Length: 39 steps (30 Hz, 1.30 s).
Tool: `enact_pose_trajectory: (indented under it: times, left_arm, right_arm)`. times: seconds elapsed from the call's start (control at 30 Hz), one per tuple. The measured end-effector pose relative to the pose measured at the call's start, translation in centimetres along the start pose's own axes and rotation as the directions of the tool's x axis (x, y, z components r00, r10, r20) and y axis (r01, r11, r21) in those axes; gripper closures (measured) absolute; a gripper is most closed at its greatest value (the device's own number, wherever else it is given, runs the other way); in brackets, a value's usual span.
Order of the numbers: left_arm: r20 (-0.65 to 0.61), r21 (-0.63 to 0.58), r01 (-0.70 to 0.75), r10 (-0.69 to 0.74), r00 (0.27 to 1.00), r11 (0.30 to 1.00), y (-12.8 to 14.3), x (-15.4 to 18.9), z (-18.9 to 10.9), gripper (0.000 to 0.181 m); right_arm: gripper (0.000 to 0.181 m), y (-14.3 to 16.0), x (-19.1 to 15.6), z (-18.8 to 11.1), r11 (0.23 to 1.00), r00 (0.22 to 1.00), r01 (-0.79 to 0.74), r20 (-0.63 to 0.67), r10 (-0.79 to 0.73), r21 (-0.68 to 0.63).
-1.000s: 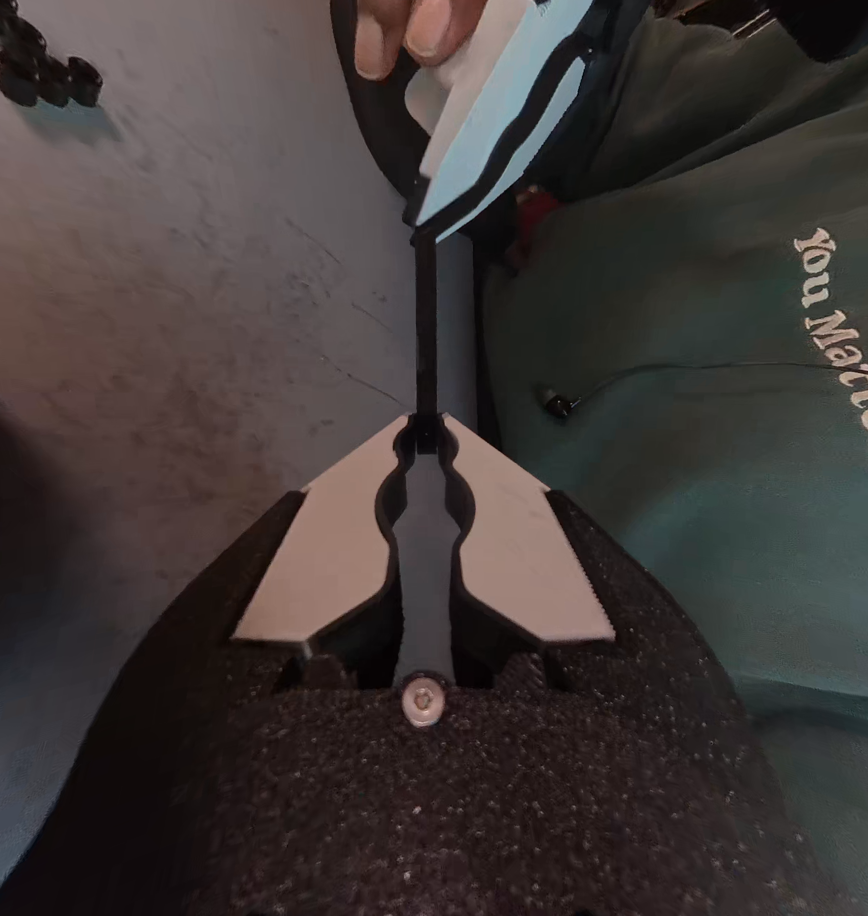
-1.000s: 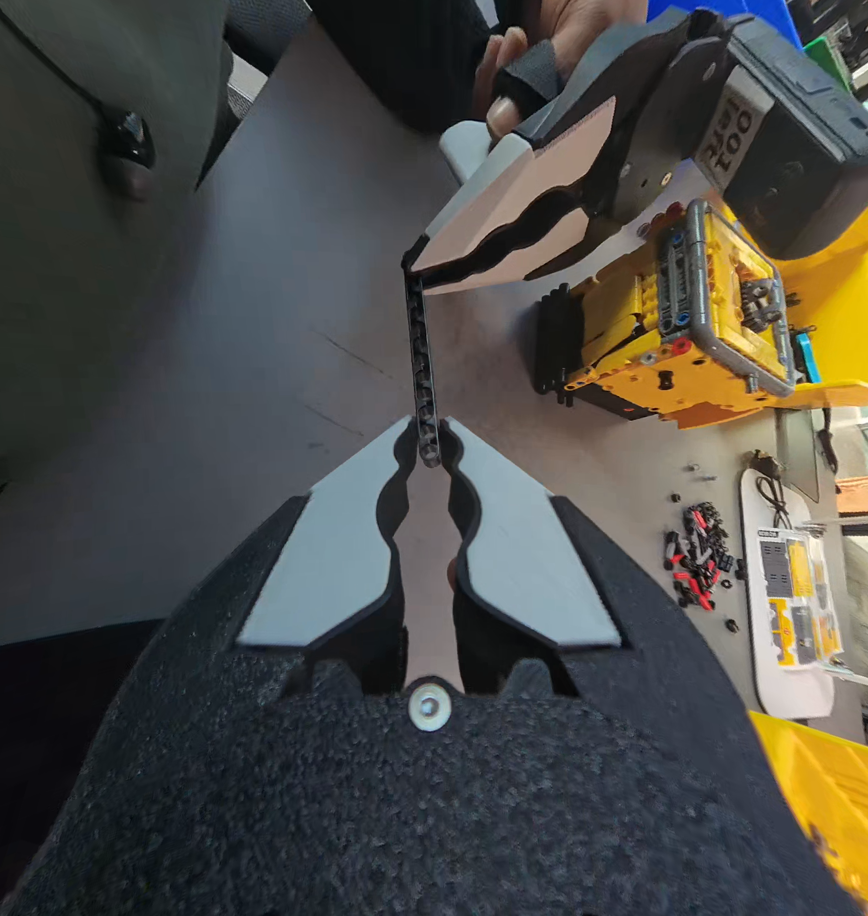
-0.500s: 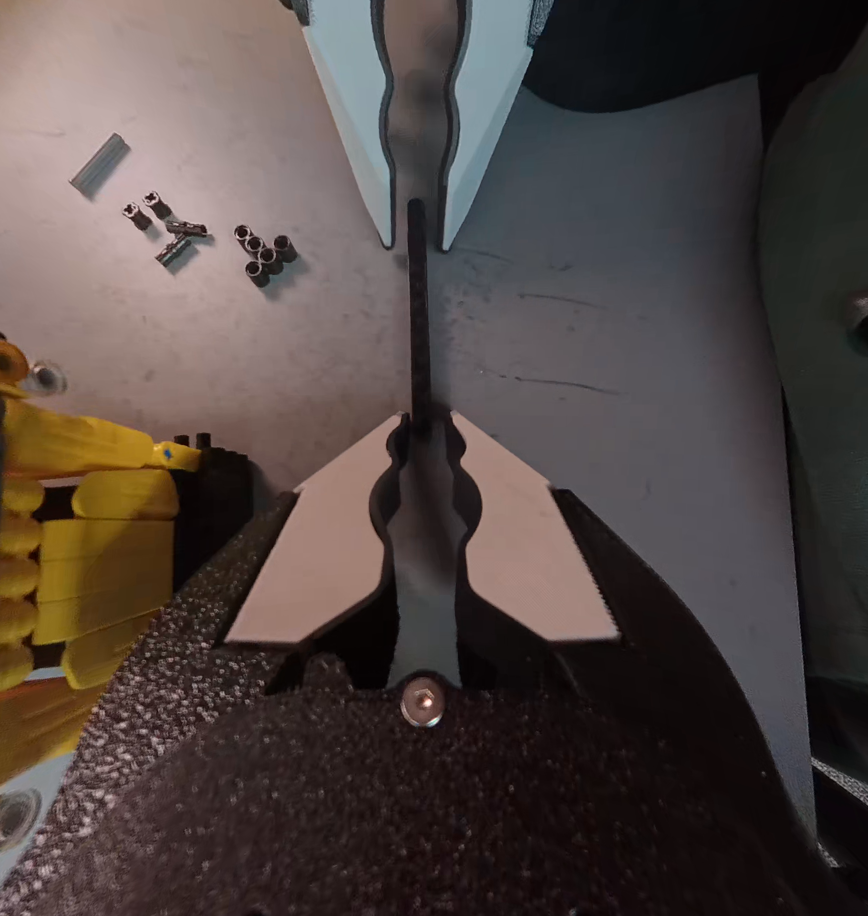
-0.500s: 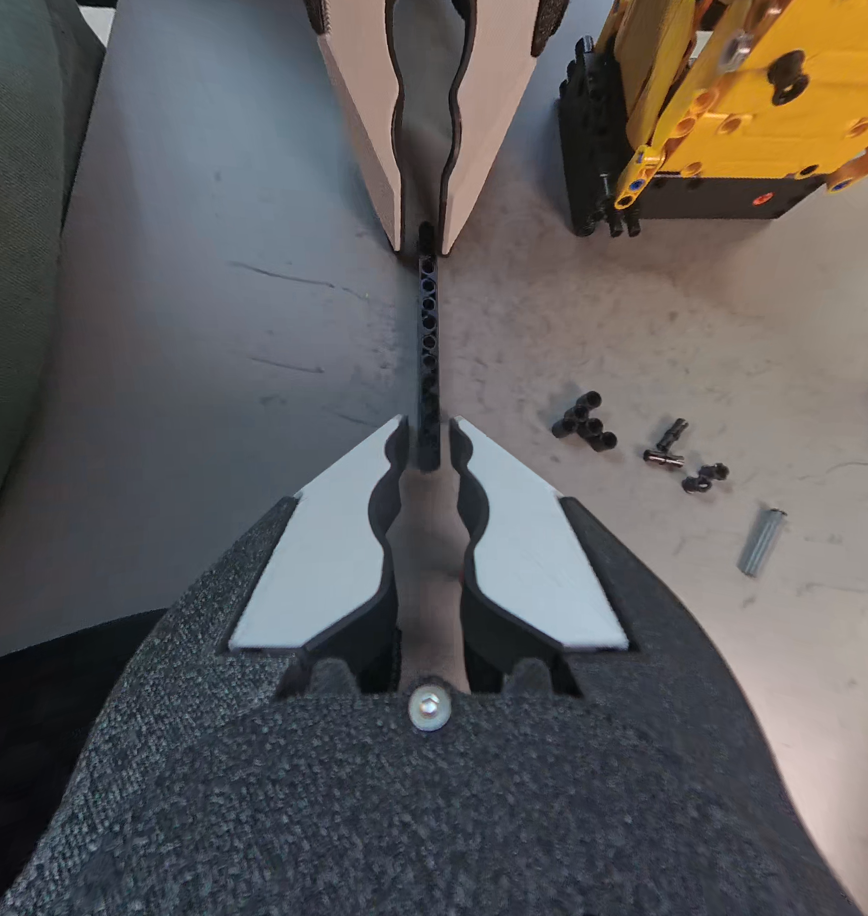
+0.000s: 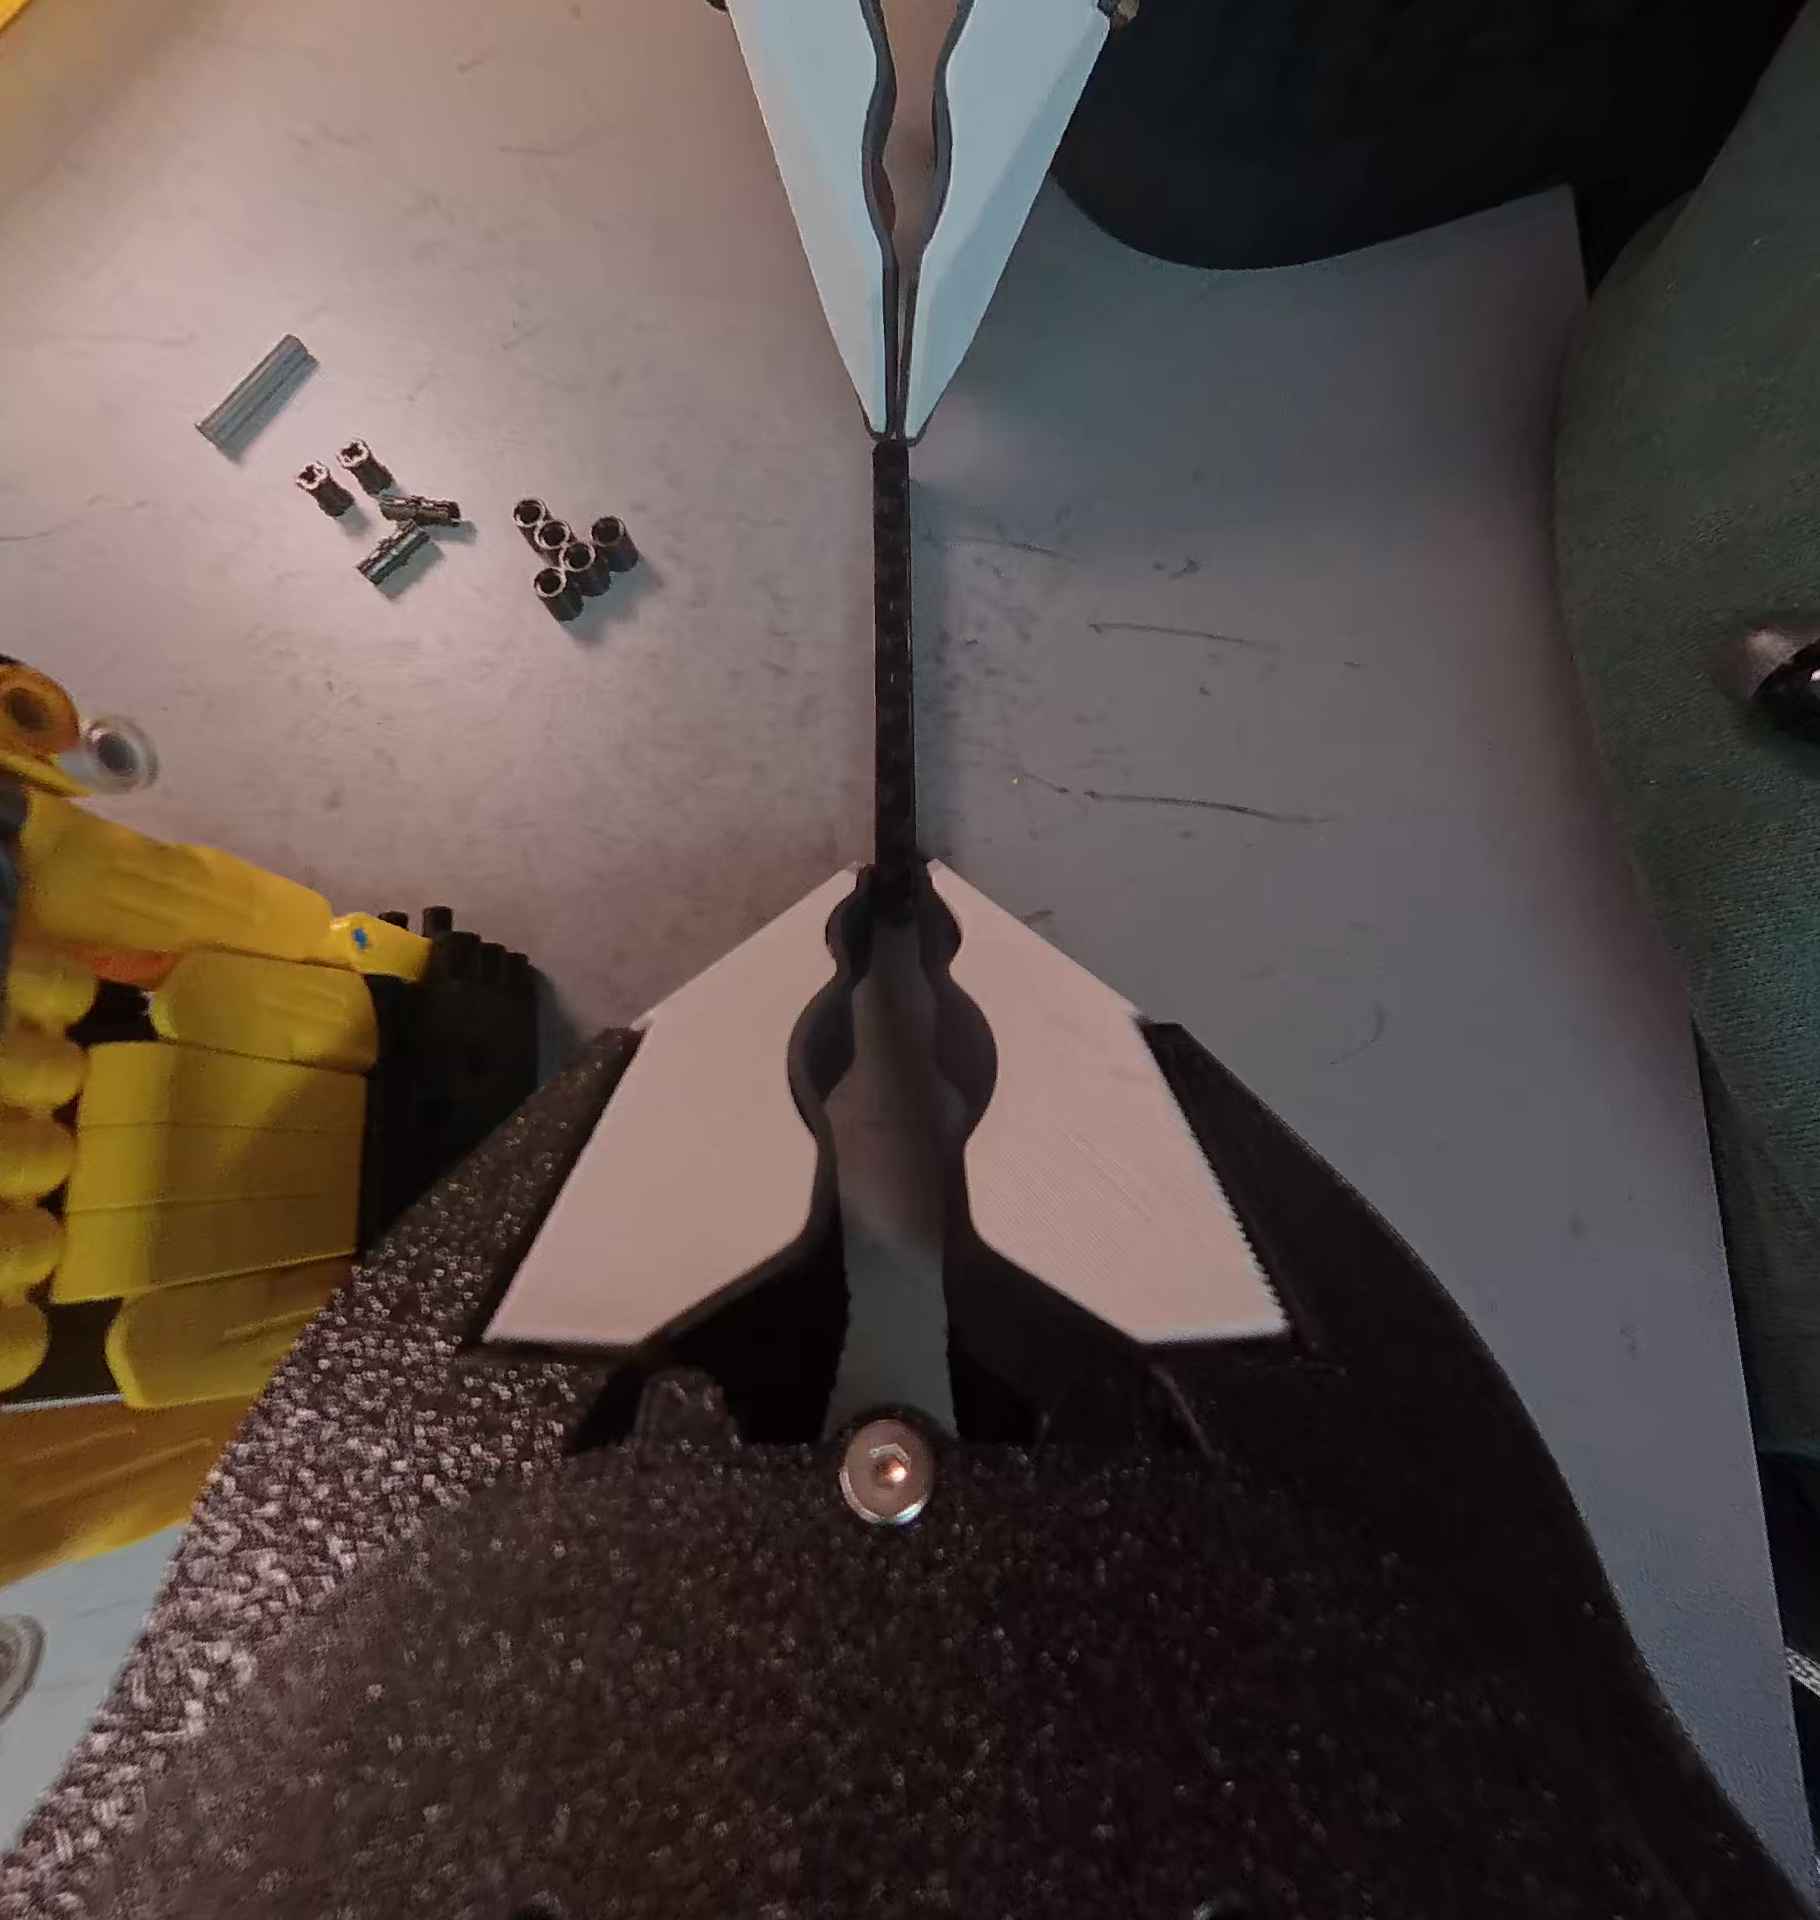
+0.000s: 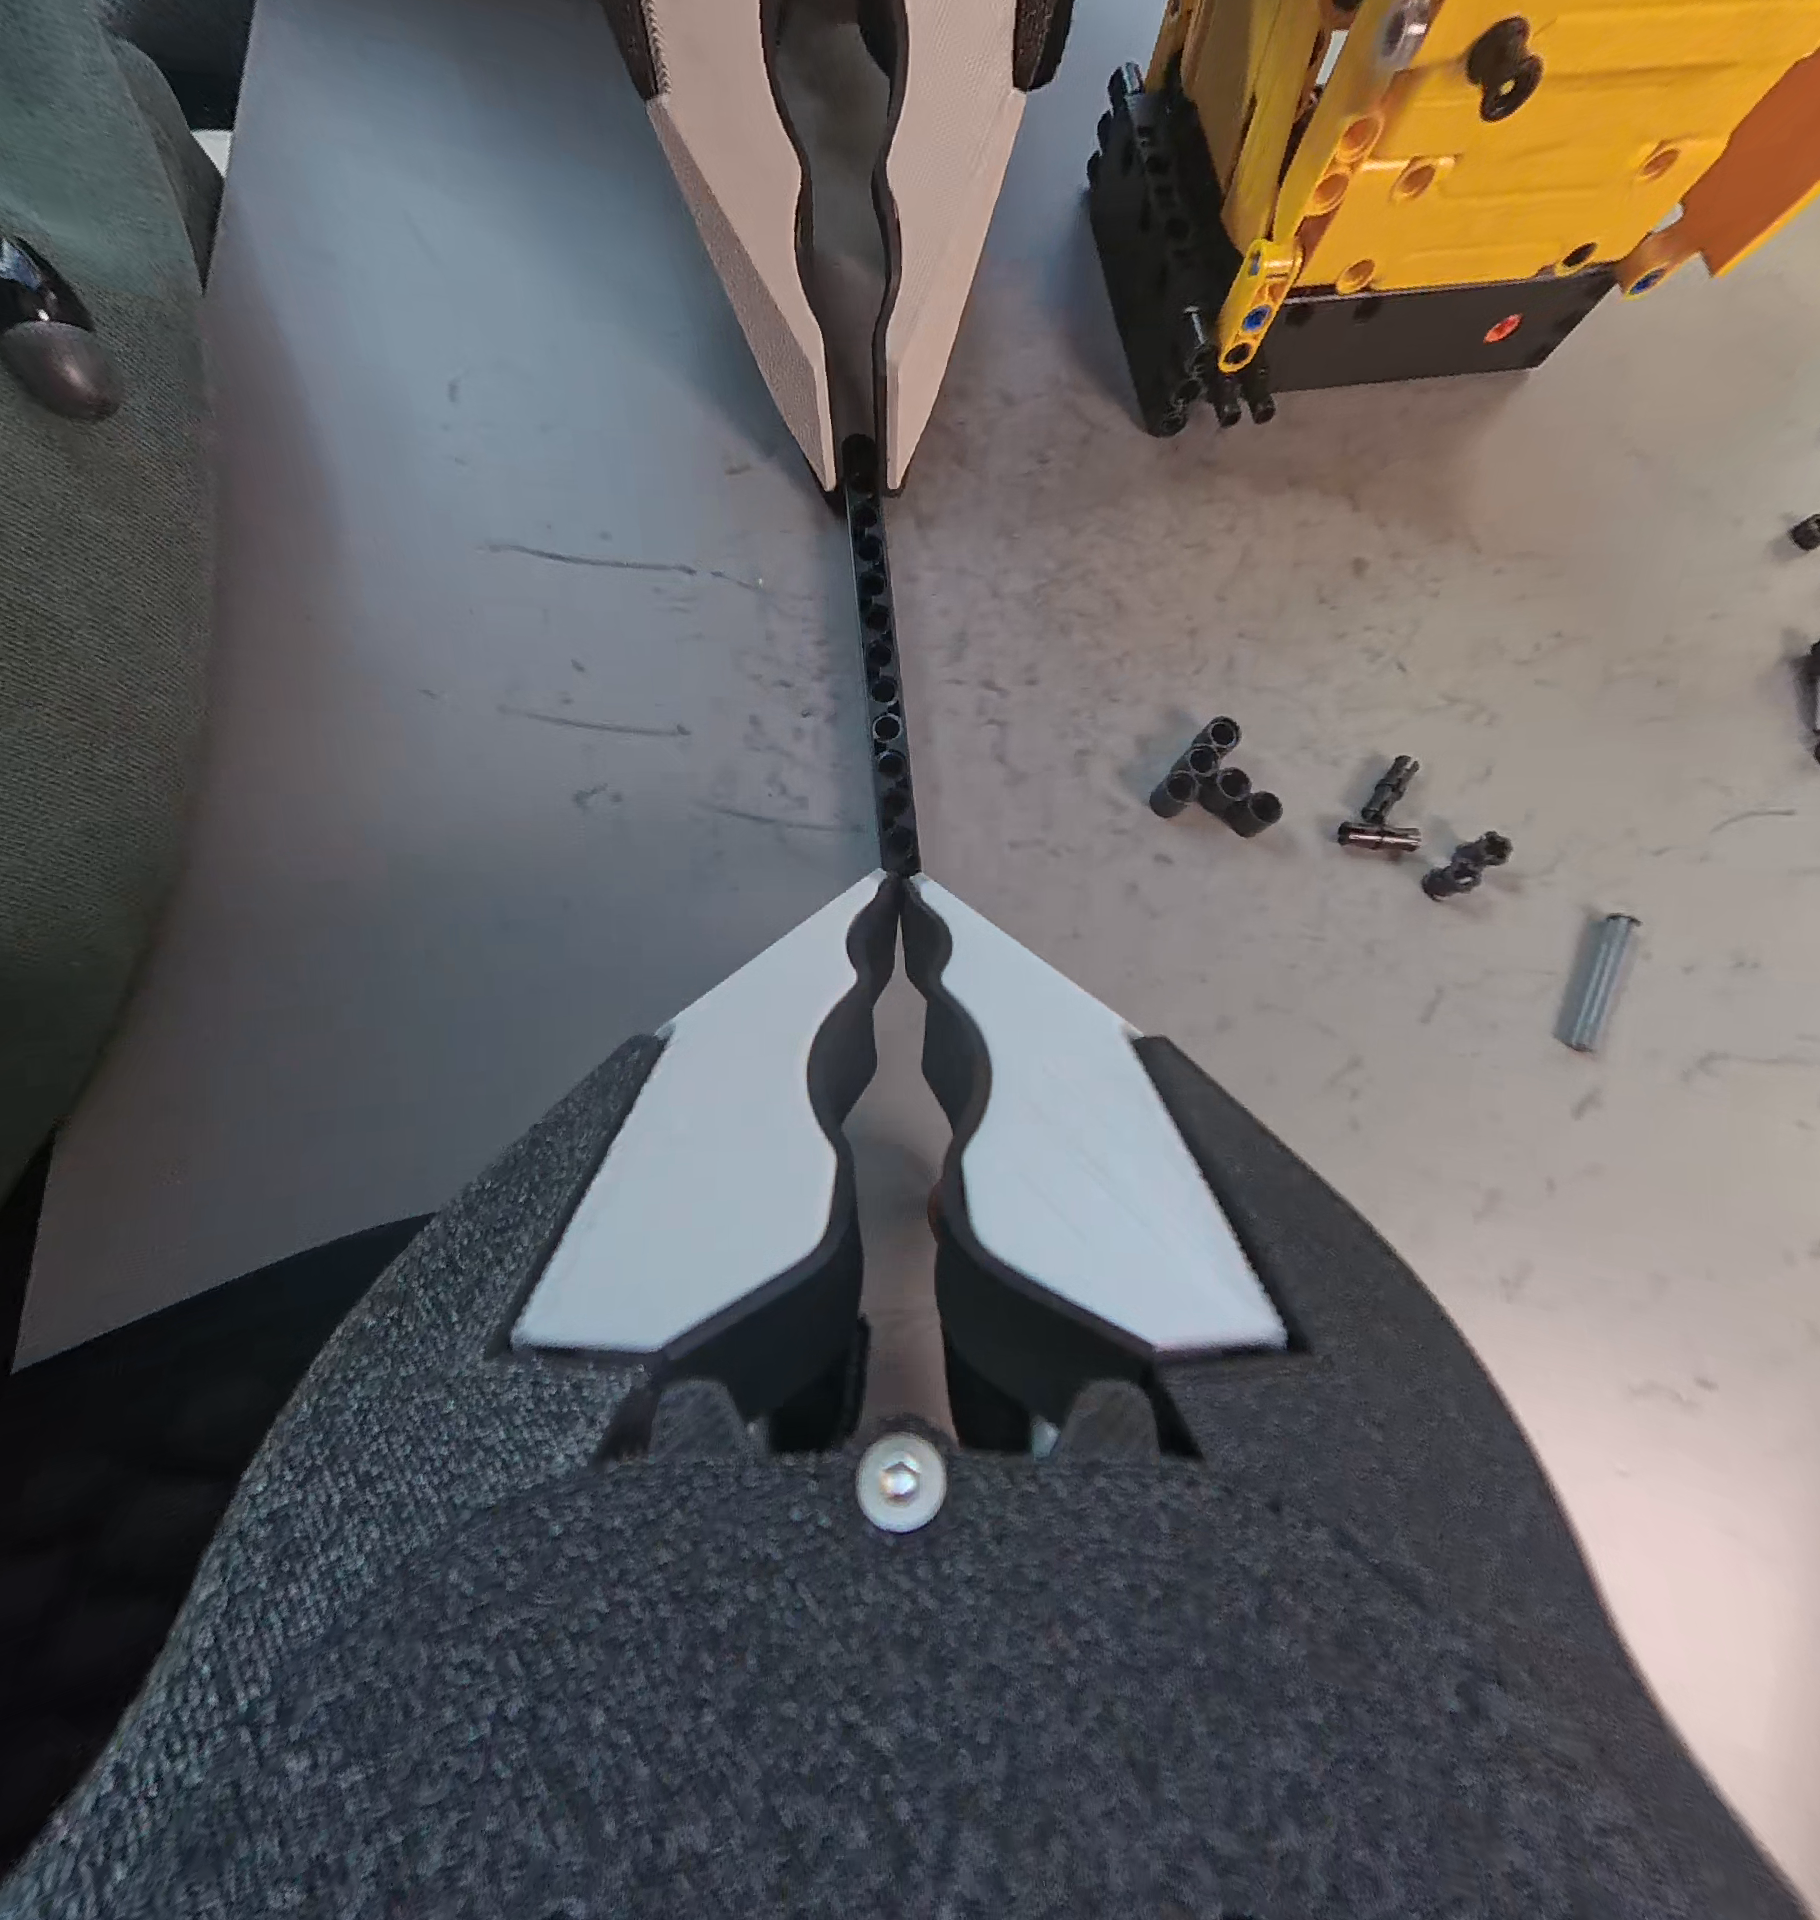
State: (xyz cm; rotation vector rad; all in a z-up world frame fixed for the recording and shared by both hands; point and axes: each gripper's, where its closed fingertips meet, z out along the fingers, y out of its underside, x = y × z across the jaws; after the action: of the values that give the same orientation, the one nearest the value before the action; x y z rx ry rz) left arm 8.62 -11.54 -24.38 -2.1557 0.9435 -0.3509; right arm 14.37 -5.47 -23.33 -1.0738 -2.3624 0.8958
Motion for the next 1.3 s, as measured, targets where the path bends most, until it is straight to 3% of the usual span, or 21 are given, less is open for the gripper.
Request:
enact_pose_trajectory:
  times: [1.3]
  left_arm:
    - [0.003,0.001,-0.003,0.003,1.0,1.0,0.0,0.0,0.0,0.174]
  right_arm:
    - [0.181,-2.7,-0.2,2.2,0.998,0.991,0.069,0.113,-0.07,0.01]
